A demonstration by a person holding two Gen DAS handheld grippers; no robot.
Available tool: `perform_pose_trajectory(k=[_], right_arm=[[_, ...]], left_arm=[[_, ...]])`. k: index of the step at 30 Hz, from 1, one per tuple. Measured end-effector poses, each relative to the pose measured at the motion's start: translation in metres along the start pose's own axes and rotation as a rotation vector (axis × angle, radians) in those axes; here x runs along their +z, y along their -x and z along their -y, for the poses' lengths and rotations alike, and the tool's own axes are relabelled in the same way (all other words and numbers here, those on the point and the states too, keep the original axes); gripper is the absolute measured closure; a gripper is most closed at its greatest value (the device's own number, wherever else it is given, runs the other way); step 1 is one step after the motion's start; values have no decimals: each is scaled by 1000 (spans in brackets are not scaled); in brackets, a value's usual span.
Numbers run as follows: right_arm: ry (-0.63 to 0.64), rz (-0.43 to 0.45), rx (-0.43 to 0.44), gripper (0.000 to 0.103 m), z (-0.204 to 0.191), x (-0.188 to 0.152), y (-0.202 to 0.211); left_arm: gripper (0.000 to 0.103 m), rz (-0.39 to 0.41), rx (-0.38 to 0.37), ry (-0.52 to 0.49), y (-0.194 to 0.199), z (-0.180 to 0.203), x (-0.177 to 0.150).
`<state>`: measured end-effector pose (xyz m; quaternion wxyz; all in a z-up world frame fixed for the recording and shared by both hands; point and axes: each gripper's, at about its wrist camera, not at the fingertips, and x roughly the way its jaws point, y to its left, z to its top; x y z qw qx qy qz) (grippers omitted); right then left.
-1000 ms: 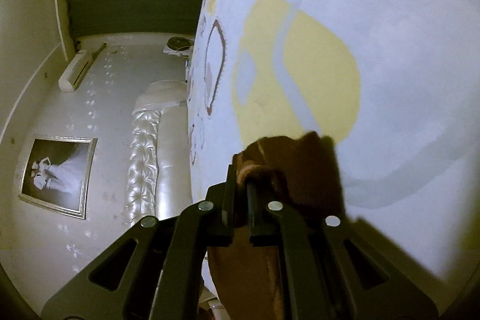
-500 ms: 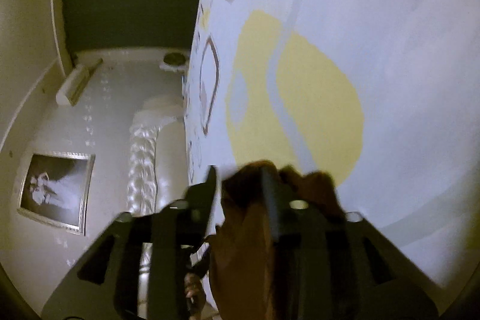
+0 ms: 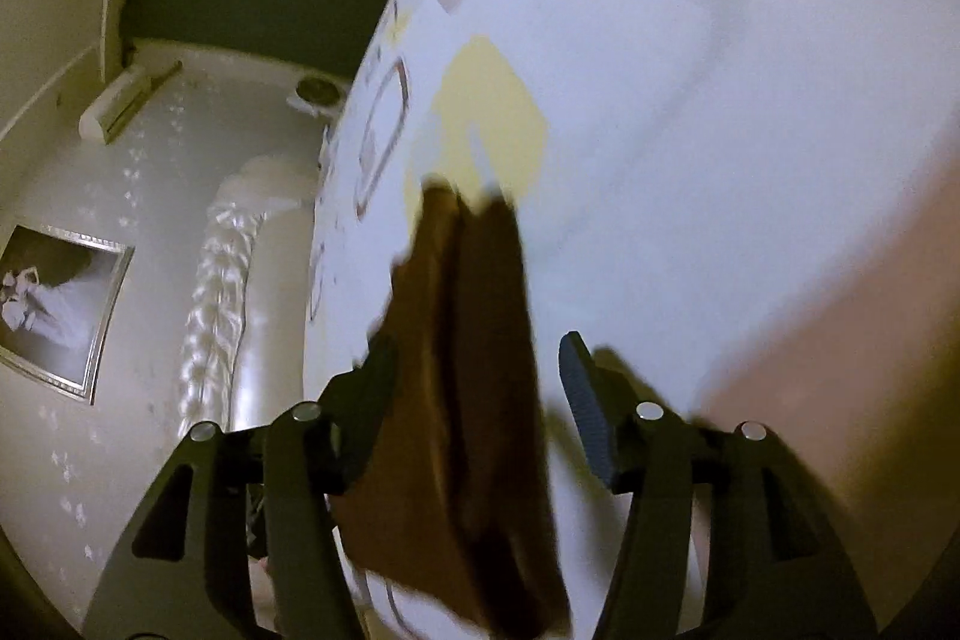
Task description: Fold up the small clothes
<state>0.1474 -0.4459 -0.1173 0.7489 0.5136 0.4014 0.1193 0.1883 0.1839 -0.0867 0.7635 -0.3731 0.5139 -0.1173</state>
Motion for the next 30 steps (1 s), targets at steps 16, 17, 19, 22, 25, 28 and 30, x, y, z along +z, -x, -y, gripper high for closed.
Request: perform_pose_trajectory(k=[16,17,19,22,25,28,30], right_arm=[[50,-145,18,80,-9,-81,-25],[51,-151,10,85,-7,-82,-26],[51,-145,-4,93,-3,-83,-26],[48,-129,13,96,-4,-83,-18],[72,-118,31,97,-10,-83,-7],[92,-126,32,97,-12,-84,0],[94,-136,11,97,-6,-84,-3]], left_arm=[[57,-126,-125,105,-24,8,-73],[80,-148,-118,123,-29,7,-74],[90,-168,-77,141,-36,6,-77],[93,-137,-42,127,-29,9,-76],[94,-103,-5,98,-14,10,-76],[94,-94,3,99,-7,2,-74],[94,-103,15,101,-11,-7,-73]])
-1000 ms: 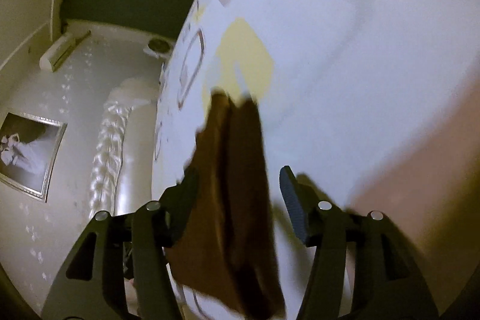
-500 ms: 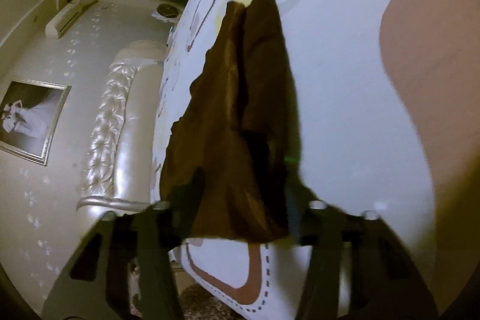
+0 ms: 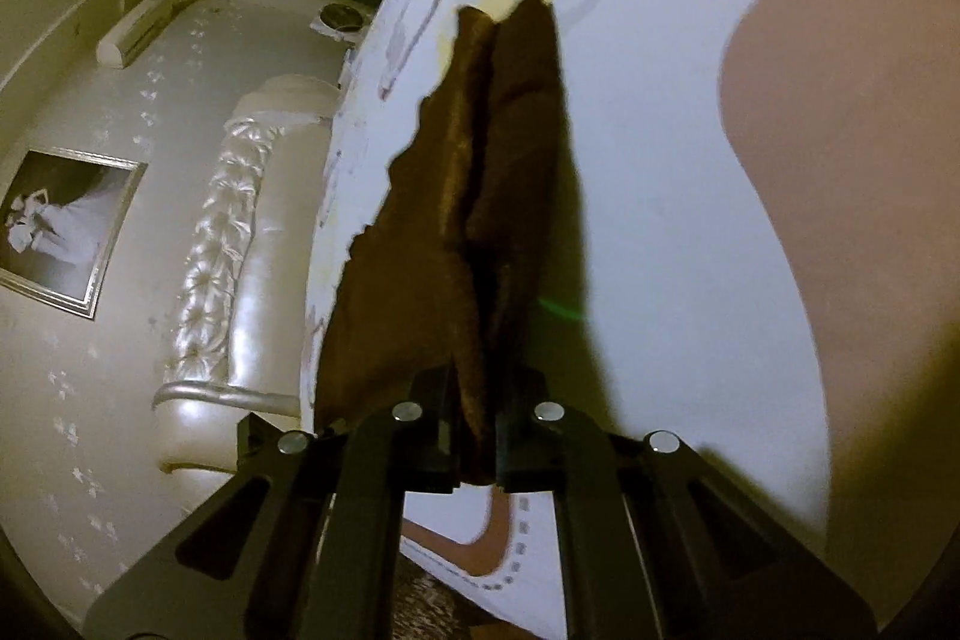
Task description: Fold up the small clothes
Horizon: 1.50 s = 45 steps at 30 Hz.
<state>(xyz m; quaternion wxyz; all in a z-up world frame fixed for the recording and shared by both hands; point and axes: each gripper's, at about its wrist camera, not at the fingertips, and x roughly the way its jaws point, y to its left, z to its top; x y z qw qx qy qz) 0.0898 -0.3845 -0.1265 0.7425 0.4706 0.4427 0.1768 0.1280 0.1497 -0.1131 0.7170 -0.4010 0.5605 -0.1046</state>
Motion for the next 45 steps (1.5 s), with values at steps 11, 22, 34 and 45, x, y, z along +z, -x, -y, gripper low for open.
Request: perform_pose_trajectory(k=[11,22,34,45], right_arm=[[57,35,-107,72,-9,4,21],[354,-58,-165,53,-160,0,-47],[611,-380,-316,46,-300,-46,-303],[751,-460,-678,38,-309,-72,-408]], left_arm=[[80,7,-92,10,-1,-11,4],[52,48,-128,-14,-4,-2,2],[73,31,-141,72,-6,-22,7],[73,60,-139,50,-6,-20,3]])
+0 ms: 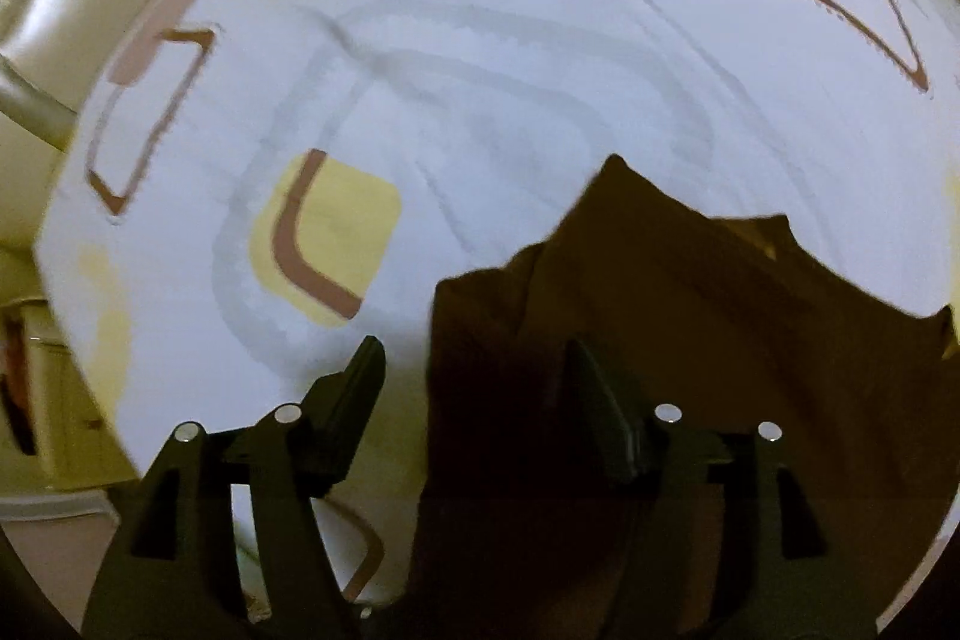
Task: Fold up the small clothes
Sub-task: 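Lower the sweater onto the bed and open the right gripper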
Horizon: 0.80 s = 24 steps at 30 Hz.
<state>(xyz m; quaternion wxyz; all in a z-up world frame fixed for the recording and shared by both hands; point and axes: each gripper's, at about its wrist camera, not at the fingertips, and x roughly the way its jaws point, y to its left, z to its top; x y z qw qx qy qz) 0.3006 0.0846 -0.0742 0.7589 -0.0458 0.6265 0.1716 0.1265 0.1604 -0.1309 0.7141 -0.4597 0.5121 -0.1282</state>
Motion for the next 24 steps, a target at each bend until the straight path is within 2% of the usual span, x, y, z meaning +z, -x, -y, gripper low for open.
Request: perform_pose_trajectory(k=[3,7,8,10,11,13,17,20,24], right_arm=[[-6,-34,-33,32,-5,4,-14],[17,-43,-87,34,-9,4,-23],[11,-40,-95,37,-8,4,-24],[8,-35,-132,63,-4,3,-24],[13,-30,-133,66,-1,3,-23],[4,-21,-106,88,8,3,-19],[-63,16,20,92,35,0,1],[-84,51,83,93,51,-2,20],[-115,112,188,93,81,-9,51]], left_arm=[[76,5,10,-4,-1,1,-1],[80,8,10,-3,-1,0,0],[84,9,13,-3,-2,-1,-1],[91,10,17,-6,-3,-2,-1],[93,9,18,-13,-4,-1,-1],[95,13,22,-31,-3,1,-2],[96,23,56,-78,0,14,-6],[96,45,91,-141,6,32,-10],[96,60,96,-218,8,69,-24]])
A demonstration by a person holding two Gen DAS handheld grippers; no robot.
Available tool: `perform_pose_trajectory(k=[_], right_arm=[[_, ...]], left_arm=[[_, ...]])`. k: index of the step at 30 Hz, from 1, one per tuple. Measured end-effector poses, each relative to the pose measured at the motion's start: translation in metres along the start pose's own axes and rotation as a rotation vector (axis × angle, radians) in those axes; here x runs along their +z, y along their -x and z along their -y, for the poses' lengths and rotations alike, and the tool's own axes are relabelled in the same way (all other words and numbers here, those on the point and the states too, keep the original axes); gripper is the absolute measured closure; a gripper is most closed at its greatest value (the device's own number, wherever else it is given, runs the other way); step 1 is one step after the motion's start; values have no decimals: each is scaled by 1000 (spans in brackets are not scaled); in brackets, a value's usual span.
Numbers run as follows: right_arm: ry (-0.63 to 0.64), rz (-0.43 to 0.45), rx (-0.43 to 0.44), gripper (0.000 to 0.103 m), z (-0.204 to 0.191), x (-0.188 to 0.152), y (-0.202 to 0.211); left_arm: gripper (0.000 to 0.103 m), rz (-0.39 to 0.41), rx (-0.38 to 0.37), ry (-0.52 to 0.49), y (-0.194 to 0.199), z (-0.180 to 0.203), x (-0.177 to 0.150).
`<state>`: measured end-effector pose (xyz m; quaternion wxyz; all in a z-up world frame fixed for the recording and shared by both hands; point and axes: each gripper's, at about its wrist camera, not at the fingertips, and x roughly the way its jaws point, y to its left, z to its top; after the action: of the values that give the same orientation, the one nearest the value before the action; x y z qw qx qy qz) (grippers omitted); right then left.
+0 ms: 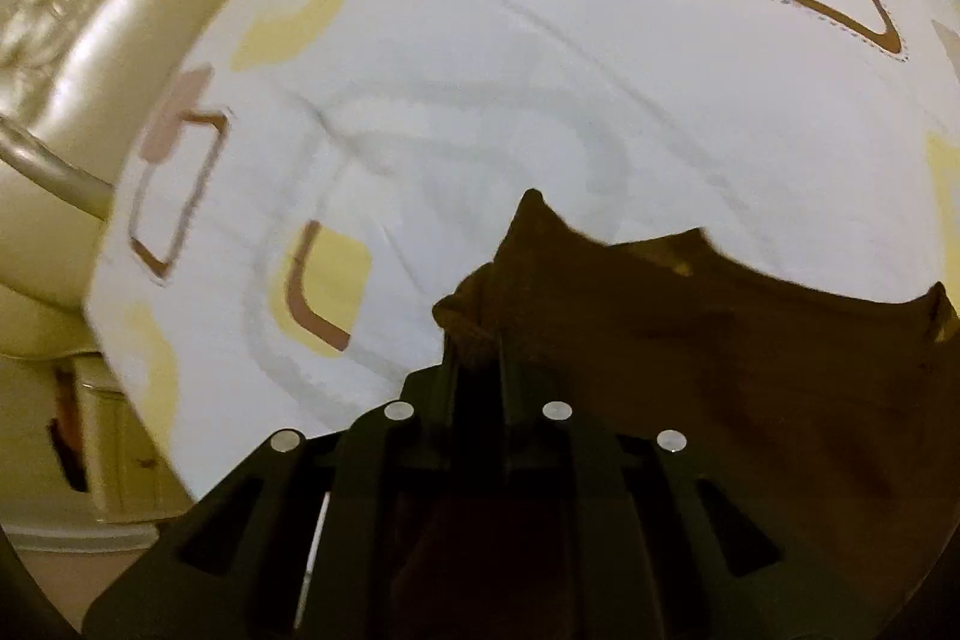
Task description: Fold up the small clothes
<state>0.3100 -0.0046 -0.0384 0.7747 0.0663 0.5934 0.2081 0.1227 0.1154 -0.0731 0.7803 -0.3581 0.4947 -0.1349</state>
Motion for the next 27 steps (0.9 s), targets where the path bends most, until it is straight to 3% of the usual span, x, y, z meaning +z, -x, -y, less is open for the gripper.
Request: perform_pose_trajectory(k=[6,13,20,27], right_arm=[[-48,80,108,93,34,-5,46],[-141,187,224,94,111,-30,91],[-209,260,281,94,192,-50,126],[-287,303,323,94,257,-74,133]], left_arm=[[96,3,19,-119,0,54,-6],[96,-46,18,-214,-28,111,-24],[96,-113,24,-285,-72,154,-52],[96,-168,60,-351,-131,190,-61]])
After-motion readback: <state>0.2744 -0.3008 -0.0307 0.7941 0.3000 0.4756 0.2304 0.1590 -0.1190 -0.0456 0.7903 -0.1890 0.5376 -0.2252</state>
